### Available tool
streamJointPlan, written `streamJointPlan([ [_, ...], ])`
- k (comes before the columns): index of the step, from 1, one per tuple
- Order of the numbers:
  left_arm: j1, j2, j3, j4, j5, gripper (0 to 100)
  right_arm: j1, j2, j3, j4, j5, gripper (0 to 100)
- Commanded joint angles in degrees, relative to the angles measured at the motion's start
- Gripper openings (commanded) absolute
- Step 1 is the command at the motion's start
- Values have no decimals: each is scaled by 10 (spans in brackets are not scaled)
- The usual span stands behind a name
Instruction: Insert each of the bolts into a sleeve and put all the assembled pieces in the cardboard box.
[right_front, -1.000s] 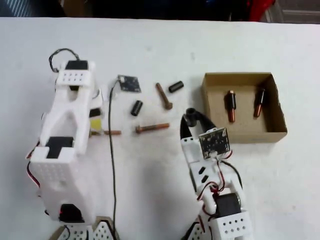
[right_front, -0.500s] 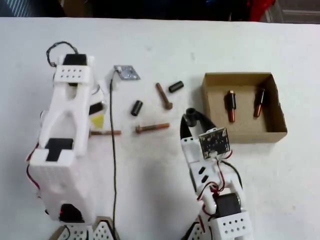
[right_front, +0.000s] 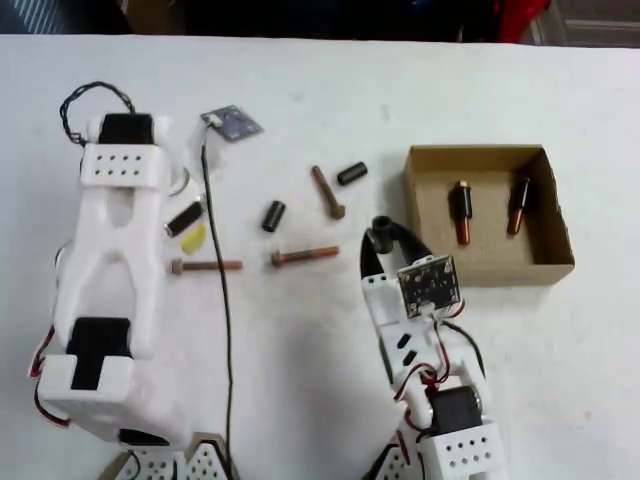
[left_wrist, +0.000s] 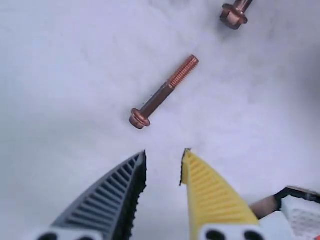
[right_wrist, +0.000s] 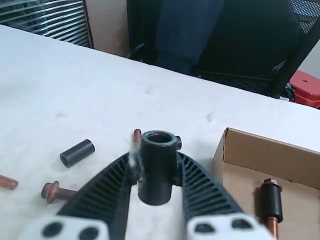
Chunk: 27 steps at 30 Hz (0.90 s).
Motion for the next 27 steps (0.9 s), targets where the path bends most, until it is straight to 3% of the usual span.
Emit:
streamJointPlan([
  [1, 5, -31, -2, 0, 76, 142, 0, -6, 5, 4, -4, 17],
  [9, 5, -36, 54, -38, 156, 142, 0, -6, 5, 4, -5, 17],
  [18, 5, -36, 150, -127, 156, 50, 0, -6, 5, 4, -5, 17],
  [27, 0, -53, 173, -135, 156, 46, 0, -6, 5, 4, -3, 17],
])
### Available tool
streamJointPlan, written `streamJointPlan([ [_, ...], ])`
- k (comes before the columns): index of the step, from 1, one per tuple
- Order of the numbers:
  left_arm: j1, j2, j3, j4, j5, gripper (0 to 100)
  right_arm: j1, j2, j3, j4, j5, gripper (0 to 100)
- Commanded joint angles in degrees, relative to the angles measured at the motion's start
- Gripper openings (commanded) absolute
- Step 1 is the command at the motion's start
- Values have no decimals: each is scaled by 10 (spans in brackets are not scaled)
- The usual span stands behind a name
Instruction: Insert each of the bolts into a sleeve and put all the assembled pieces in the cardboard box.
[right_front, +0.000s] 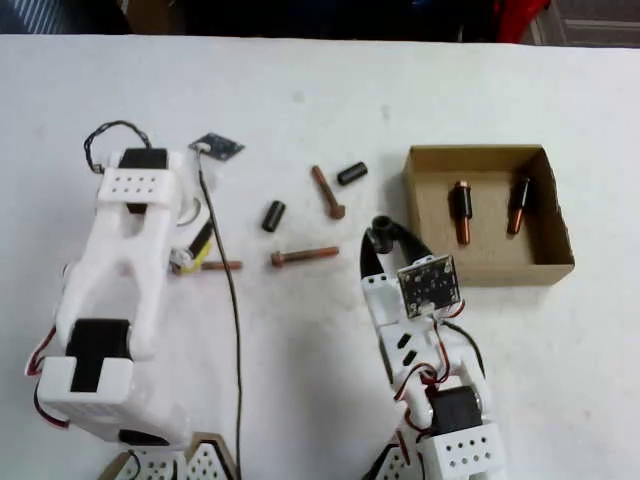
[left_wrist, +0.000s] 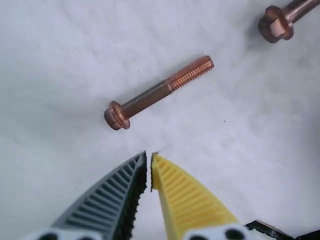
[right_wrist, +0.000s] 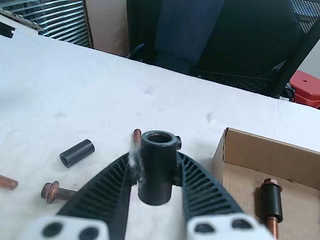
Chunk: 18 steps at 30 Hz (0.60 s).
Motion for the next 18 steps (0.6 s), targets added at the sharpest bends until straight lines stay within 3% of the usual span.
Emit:
streamJointPlan([
  [1, 2, -62, 5, -11, 8, 46, 0, -6, 5, 4, -3, 17],
  [11, 6, -276, 168, -99, 55, 46, 0, -7, 5, 4, -2, 17],
  [18, 6, -314, 271, -144, 55, 49, 0, -6, 5, 4, -2, 17],
])
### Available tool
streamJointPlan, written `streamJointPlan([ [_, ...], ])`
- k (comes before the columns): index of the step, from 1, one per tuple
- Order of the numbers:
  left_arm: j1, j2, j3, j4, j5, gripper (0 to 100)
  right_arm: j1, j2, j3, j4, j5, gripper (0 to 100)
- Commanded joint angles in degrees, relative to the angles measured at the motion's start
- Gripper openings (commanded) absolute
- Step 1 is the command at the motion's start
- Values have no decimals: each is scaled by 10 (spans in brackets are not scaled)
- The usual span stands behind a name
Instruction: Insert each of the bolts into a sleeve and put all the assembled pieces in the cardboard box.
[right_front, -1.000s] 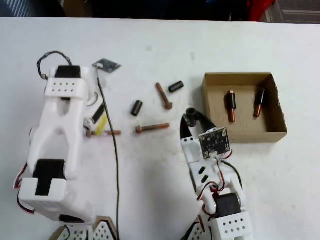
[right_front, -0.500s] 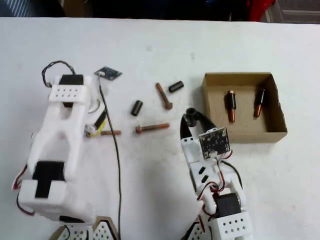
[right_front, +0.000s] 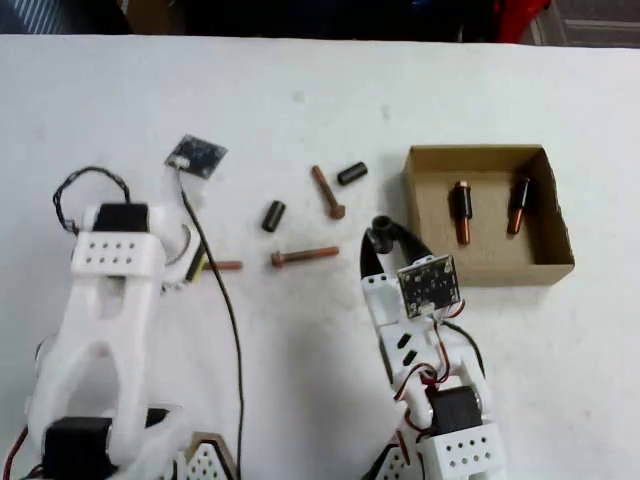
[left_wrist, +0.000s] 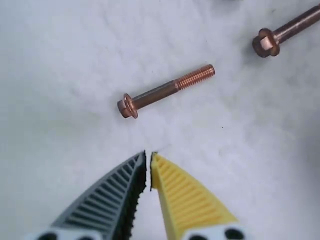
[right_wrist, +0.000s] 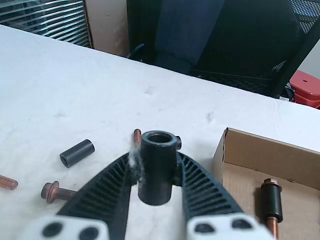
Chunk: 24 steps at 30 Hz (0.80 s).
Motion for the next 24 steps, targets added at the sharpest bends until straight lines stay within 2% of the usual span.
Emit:
streamJointPlan([
  [1, 6, -26, 21, -25, 5, 49, 0, -6, 5, 4, -2, 17],
  [10, 26, -26, 40, -78, 2, 50, 0, -9, 5, 18, -2, 19],
  [19, 126, -29, 98, -80, 1, 50, 0, -9, 5, 19, -2, 19],
  [24, 133, -29, 68, -82, 1, 50, 0, -9, 5, 19, -2, 20],
])
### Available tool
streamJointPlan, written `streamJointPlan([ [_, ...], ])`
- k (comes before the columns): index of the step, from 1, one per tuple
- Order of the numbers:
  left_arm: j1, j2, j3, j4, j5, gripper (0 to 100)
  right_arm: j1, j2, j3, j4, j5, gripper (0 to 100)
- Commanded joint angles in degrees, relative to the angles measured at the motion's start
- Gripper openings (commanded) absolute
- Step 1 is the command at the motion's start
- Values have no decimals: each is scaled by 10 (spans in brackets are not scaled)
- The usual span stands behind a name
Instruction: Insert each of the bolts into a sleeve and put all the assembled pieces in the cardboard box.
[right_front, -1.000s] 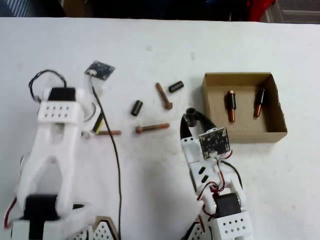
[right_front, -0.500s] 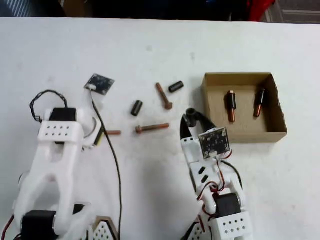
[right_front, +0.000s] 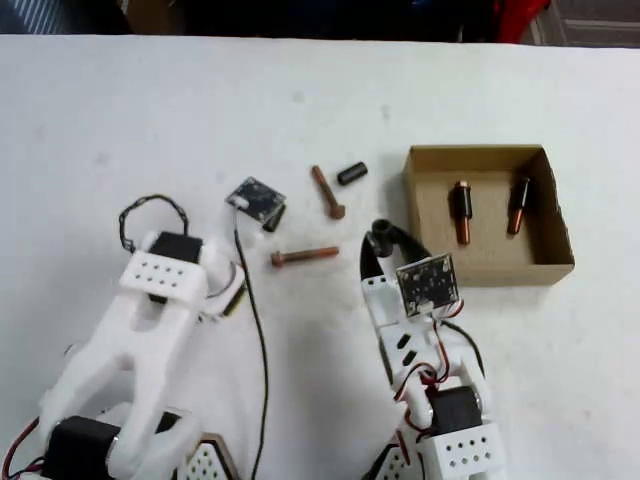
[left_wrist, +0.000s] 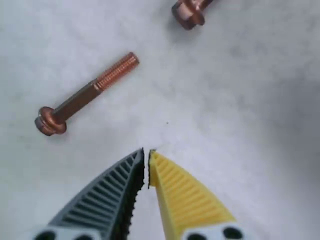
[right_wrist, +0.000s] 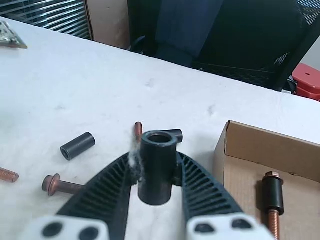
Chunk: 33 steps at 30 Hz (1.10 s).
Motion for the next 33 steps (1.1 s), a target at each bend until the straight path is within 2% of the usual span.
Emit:
streamJointPlan([
  [1, 4, -25, -40, -6, 2, 50, 0, -9, 5, 1, -2, 20],
  [4, -2, -25, -58, -7, 18, 50, 0, -9, 5, 1, -2, 20],
  [12, -41, -21, -53, -33, 255, 50, 0, -9, 5, 1, -2, 20],
  [15, -60, -21, -37, -59, 315, 53, 0, -9, 5, 1, -2, 20],
  [17, -69, -21, -21, -76, 353, 90, 0, -9, 5, 1, -2, 20],
  [20, -80, -21, 5, -96, 416, 215, 0, -9, 5, 1, -2, 20],
  [22, -81, -21, 19, -105, 434, 292, 0, -9, 5, 1, -2, 20],
  [24, -81, -21, 31, -123, 440, 321, 0, -9, 5, 1, -2, 20],
  [30, -115, -21, 69, -215, 452, 249, 0, -9, 5, 1, -2, 20],
  [33, -126, -20, 79, -236, 452, 250, 0, -9, 5, 1, -2, 20],
])
